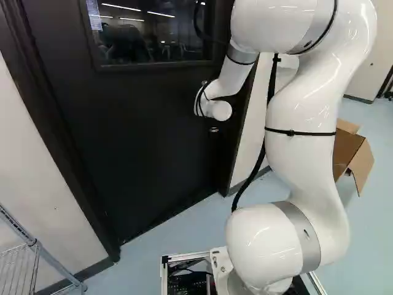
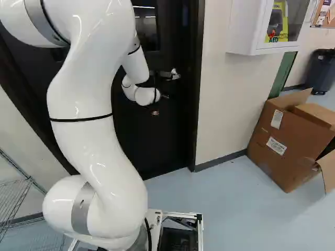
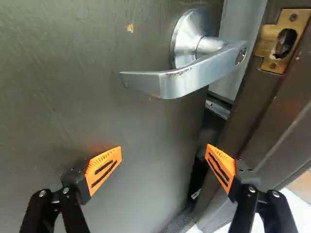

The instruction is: Open the door and move inside

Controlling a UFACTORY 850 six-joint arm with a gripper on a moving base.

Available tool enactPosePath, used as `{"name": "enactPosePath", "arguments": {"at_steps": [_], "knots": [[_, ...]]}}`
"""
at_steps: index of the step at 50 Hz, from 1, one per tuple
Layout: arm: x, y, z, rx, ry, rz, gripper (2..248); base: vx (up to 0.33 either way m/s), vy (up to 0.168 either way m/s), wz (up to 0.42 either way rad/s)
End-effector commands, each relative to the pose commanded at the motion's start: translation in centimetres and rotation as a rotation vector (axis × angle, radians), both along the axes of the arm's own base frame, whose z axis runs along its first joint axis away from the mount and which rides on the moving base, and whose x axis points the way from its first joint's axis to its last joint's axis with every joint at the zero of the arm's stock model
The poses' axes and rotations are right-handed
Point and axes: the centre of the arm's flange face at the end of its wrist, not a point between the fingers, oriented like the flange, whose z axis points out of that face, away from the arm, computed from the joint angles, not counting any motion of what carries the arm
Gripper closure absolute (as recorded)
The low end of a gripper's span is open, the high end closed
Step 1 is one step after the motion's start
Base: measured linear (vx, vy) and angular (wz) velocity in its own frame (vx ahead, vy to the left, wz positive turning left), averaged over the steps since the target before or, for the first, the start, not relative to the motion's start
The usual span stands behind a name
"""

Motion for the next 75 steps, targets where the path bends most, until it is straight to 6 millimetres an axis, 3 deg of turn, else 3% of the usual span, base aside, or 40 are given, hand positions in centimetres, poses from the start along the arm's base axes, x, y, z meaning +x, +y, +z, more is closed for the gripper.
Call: {"name": "enactPosePath", "arguments": {"at_steps": [24, 75], "knots": [[3.4, 3.3, -0.4, 0.001, -0.02, 0.053, 3, 0.0, 0.0, 0.0], [7.9, 11.6, -1.2, 0.007, -0.059, 0.173, 3, 0.0, 0.0, 0.0]]}}
